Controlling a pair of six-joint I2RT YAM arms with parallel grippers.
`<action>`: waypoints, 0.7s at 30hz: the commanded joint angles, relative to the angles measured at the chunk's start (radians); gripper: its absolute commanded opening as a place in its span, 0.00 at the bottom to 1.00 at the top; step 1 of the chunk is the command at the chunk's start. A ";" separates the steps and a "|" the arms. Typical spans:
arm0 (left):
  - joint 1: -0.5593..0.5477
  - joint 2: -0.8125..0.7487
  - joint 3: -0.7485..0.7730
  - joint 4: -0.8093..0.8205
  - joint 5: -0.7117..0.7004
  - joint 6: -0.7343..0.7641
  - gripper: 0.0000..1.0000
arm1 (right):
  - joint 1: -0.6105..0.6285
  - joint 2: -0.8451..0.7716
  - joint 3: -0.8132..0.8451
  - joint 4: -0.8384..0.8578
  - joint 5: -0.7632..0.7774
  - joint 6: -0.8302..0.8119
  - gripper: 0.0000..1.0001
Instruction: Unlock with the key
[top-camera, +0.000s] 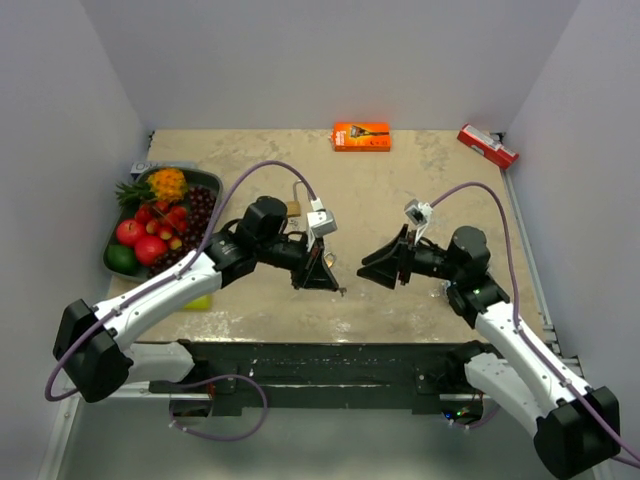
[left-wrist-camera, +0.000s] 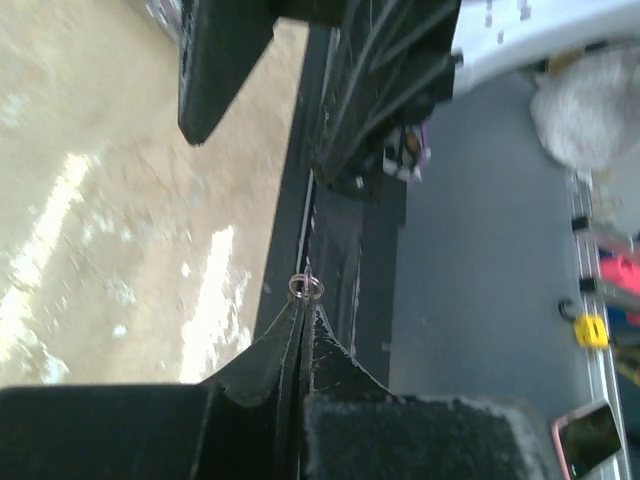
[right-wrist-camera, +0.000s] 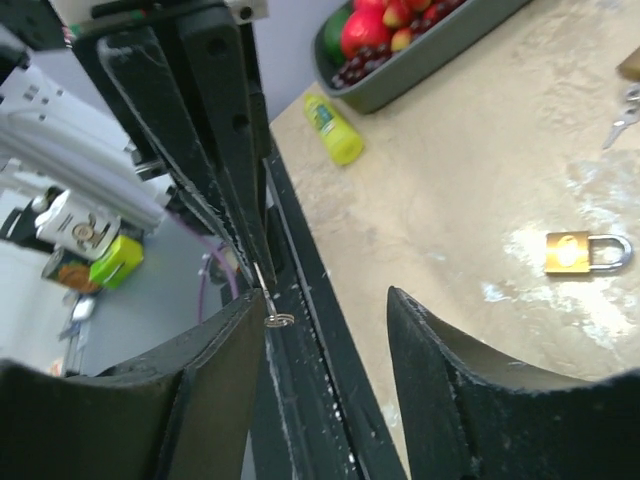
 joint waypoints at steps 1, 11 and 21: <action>-0.003 0.021 0.083 -0.324 0.099 0.217 0.00 | 0.053 0.015 0.020 -0.026 -0.069 -0.029 0.52; -0.016 0.014 0.079 -0.321 0.123 0.217 0.00 | 0.193 0.100 0.024 -0.024 -0.049 -0.033 0.43; -0.023 0.019 0.075 -0.324 0.120 0.217 0.00 | 0.336 0.192 0.009 0.121 -0.010 0.035 0.38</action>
